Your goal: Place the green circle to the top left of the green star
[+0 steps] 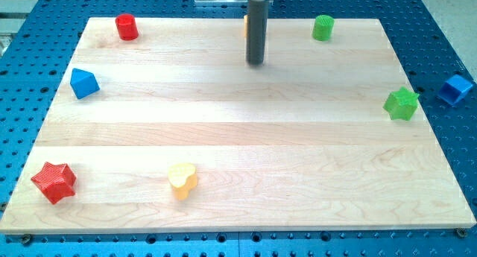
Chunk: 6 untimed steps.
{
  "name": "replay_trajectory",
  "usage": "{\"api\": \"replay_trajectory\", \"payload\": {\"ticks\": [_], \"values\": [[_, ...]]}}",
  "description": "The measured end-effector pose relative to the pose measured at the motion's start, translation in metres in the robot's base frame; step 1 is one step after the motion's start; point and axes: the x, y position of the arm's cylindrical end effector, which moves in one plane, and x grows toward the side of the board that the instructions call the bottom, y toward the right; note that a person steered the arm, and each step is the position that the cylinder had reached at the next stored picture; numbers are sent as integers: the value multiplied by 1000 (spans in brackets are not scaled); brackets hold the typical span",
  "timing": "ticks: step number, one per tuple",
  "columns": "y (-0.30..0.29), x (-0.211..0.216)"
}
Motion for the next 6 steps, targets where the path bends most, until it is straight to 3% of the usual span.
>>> {"api": "replay_trajectory", "payload": {"ticks": [1,2,3,4,5,6], "values": [[83,-60],[119,-81],[141,-37],[143,43],[134,91],[110,64]]}}
